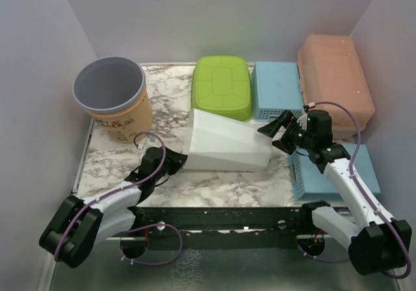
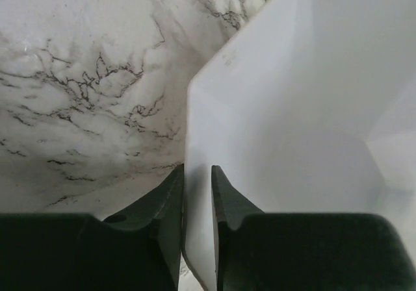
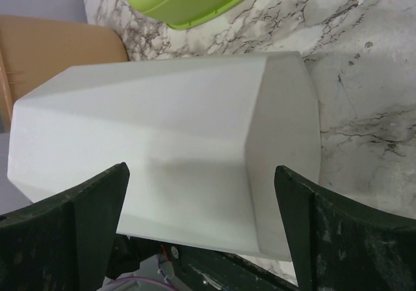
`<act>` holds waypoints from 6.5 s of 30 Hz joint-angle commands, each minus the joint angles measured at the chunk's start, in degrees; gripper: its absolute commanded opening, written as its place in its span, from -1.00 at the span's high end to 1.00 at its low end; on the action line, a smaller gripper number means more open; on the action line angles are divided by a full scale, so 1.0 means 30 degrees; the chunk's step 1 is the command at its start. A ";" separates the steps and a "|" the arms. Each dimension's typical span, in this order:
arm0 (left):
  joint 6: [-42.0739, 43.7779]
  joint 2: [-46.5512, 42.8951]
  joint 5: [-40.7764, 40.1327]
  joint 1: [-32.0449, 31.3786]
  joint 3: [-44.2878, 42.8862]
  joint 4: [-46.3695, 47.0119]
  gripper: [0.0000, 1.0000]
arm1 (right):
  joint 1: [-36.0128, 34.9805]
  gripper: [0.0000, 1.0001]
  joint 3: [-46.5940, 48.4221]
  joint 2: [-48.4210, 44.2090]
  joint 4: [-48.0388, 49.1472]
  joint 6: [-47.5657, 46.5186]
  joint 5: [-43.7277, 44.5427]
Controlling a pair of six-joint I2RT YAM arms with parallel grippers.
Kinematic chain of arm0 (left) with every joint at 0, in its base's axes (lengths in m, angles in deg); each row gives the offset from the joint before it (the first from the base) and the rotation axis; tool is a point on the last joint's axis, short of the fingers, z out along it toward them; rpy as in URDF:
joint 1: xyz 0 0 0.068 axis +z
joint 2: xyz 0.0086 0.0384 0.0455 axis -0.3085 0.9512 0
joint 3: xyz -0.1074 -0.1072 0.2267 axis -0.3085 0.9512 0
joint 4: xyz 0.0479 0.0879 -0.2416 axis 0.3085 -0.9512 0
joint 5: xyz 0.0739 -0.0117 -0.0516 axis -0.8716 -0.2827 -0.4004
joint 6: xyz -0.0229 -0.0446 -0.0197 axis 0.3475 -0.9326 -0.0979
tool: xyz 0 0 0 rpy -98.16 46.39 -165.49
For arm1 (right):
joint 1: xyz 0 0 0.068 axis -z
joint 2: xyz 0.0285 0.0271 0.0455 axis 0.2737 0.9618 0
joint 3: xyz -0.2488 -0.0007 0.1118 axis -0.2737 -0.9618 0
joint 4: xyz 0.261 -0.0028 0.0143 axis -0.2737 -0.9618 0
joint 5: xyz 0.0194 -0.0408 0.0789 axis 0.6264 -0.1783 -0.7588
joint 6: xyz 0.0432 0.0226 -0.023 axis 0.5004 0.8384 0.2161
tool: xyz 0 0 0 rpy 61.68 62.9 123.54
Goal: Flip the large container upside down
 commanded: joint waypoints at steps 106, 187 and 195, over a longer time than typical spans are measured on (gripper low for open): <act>1.0932 -0.0898 0.1183 -0.0089 -1.2469 -1.3754 0.77 | 0.0089 0.36 -0.0001 0.1314 0.3738 0.0089 -0.2140; 0.8821 -0.1562 0.3426 -0.0081 -1.0468 -1.1031 0.63 | -0.4392 0.00 0.6213 0.0451 0.1661 -0.3252 0.0493; 0.8659 -0.2581 0.2238 -0.0077 -1.0558 -1.1708 0.10 | -0.4392 -0.60 0.6578 -0.0130 -0.1136 -0.3891 0.5398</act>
